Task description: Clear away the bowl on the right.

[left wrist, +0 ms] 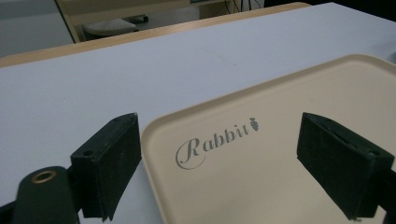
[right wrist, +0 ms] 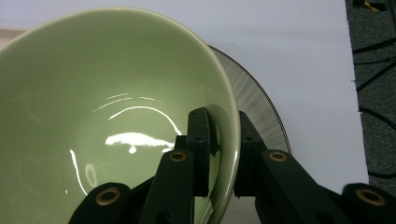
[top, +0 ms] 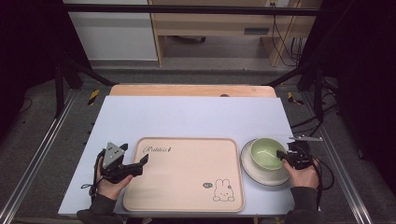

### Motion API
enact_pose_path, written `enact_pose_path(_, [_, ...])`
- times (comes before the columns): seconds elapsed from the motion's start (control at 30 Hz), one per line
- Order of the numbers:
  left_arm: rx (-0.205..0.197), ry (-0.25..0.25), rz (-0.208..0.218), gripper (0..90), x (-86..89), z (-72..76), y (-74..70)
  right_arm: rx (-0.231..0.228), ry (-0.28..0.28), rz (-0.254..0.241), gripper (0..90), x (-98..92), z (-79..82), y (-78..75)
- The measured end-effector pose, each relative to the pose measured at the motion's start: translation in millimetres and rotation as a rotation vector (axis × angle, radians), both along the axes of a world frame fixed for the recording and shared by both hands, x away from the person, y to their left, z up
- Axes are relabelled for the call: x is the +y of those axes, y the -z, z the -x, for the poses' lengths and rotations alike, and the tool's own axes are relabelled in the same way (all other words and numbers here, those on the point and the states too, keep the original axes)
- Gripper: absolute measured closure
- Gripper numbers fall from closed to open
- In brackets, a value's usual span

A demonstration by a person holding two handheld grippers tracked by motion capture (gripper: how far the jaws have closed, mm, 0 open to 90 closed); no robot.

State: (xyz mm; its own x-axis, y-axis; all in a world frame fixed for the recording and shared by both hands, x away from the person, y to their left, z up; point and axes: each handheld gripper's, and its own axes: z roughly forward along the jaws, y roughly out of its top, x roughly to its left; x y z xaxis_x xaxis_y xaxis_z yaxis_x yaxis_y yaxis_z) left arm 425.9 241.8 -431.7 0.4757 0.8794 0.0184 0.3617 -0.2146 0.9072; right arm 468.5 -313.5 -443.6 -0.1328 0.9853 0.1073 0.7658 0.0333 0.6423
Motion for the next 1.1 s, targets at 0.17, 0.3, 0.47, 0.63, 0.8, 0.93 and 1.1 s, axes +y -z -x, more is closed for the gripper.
enact_pose_path(0.17, [0.0,0.0,-0.002,13.3,-0.1,0.0,-0.1,0.007,0.008,-0.012,80.7,0.2,-0.2,0.3])
enact_pose_path(0.3, [0.001,0.001,-0.003,13.3,-0.2,-0.1,0.1,0.007,0.006,-0.015,81.0,-0.4,-0.1,0.6])
enact_pose_path(0.47, [0.001,0.001,-0.002,13.3,-0.2,-0.3,0.2,0.009,0.007,-0.014,81.3,-0.6,-0.3,0.6])
enact_pose_path(0.63, [0.006,0.001,-0.004,13.3,-0.1,-0.4,0.3,0.026,0.014,-0.037,82.3,-1.5,-0.6,-0.2])
enact_pose_path(0.8, [0.005,0.0,-0.004,13.3,-0.2,-0.5,0.4,0.036,0.02,-0.047,82.6,-1.7,-1.2,-1.0])
enact_pose_path(0.93, [0.004,-0.002,0.0,13.3,0.2,-0.7,0.4,0.041,0.022,-0.056,82.8,-2.2,-1.3,-1.5])
enact_pose_path(1.1, [0.005,-0.004,0.0,13.3,0.3,-0.8,0.4,0.033,0.03,-0.063,83.4,-0.5,-0.6,-3.9])
